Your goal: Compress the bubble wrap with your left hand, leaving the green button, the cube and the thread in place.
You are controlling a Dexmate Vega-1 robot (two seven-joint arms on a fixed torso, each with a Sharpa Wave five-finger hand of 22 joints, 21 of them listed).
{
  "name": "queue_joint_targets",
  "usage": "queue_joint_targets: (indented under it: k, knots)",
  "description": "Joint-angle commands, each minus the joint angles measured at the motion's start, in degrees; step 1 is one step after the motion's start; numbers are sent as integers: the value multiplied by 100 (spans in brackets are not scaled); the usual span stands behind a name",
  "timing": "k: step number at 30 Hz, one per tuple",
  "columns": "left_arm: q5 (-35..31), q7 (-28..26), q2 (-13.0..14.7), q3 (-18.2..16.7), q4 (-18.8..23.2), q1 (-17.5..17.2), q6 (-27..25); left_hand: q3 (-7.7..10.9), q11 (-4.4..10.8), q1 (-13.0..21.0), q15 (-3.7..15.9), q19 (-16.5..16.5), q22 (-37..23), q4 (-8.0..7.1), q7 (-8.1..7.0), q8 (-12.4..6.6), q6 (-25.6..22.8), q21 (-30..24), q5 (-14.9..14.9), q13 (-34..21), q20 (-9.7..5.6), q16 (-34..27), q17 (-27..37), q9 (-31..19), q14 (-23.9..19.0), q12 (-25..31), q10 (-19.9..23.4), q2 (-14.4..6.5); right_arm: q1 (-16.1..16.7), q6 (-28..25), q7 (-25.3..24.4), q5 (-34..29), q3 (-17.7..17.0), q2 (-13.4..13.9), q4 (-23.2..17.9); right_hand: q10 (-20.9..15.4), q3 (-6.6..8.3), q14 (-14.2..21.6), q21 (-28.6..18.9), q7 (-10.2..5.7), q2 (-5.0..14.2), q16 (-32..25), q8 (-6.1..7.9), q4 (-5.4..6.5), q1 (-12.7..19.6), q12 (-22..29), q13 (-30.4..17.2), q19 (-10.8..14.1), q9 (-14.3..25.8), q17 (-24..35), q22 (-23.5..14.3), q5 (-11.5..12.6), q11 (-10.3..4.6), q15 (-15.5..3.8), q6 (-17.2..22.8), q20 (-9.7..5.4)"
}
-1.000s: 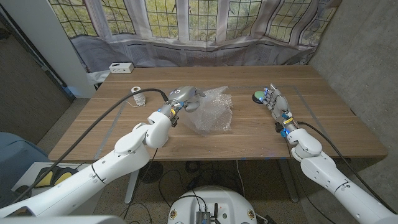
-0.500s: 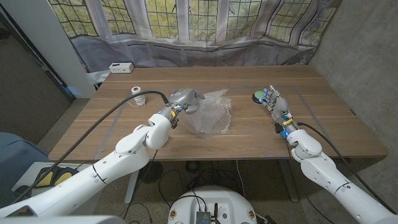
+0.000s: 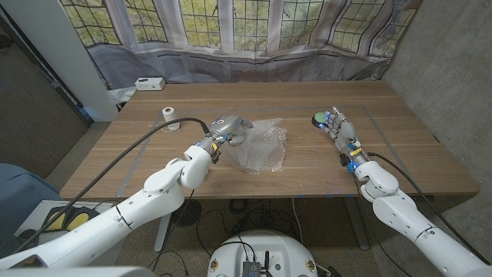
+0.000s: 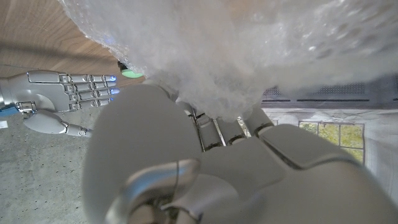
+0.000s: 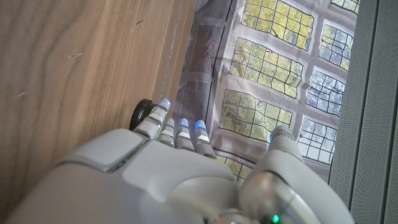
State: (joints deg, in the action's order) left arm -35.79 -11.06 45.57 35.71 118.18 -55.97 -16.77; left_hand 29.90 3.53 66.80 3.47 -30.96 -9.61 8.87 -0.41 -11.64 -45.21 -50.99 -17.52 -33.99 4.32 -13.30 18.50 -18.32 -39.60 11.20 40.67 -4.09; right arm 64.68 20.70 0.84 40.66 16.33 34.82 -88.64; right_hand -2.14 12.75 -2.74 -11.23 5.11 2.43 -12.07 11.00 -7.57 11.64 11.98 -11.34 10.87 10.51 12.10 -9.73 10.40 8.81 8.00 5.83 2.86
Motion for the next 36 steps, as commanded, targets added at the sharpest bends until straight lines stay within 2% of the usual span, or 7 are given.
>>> queue_joint_targets:
  k: [1,14,25,30,33,34,36]
  knots:
    - [-61,-211,-62,111,-419,9,209,17,-11,36,-31,80,-7,36,25,22,12,48,39,3,-10,57,23,3,107,22,-71,-64,38,-45,18,32,-1,30,-39,-45,-9,31,-15,-4,34,5,1,-6,34,-3,-6,43,22,28,-23,11,13,8,35,10]
    - [131,-193,-189,221,-851,155,443,1,-84,20,-54,231,-7,29,57,17,0,138,80,44,-25,58,19,27,182,30,-103,-96,33,-76,33,37,11,43,-21,-47,-9,26,-16,-5,35,9,0,-5,33,-3,-6,54,23,29,-22,10,22,5,33,5]
    - [120,-84,-234,381,-1116,296,453,-1,-76,30,-60,338,-7,47,68,12,-16,204,107,75,-6,58,4,45,214,32,-133,-106,38,-113,7,19,9,72,-50,-40,-10,25,-13,-9,36,10,1,-1,27,-7,-6,54,23,32,-22,10,18,12,33,5]
    - [210,-52,-262,408,-1214,345,496,1,-152,24,-72,443,-4,49,120,15,-13,268,124,99,-24,78,-21,58,266,15,-203,-105,17,-147,11,22,16,81,-46,-43,-6,26,-13,-2,40,11,1,-4,33,-6,-6,57,23,31,-22,11,15,9,33,5]
    - [173,-13,-285,462,-1249,391,454,-33,-181,-42,-134,563,-3,11,160,27,19,340,151,125,27,119,-35,72,409,2,-281,-108,9,-158,11,41,9,76,-42,-41,-6,23,-12,-6,38,13,1,-5,35,-6,-6,56,23,31,-22,11,22,15,32,10]
    - [151,-18,-286,478,-1254,401,449,-51,-201,-67,-163,606,-3,4,218,51,88,373,164,140,52,129,-43,81,461,-13,-347,-106,7,-147,12,25,12,79,-36,-41,-6,24,-12,-6,39,13,1,-5,35,-7,-6,55,23,31,-22,11,21,14,32,11]
    - [149,3,-279,497,-1253,415,456,-103,-226,-164,-196,706,-3,-41,221,58,123,433,187,161,70,151,-55,92,557,-44,-480,-89,4,-138,27,24,12,82,-25,-40,-4,27,-11,-3,41,12,1,-5,37,-7,-6,54,23,31,-22,11,19,15,32,12]
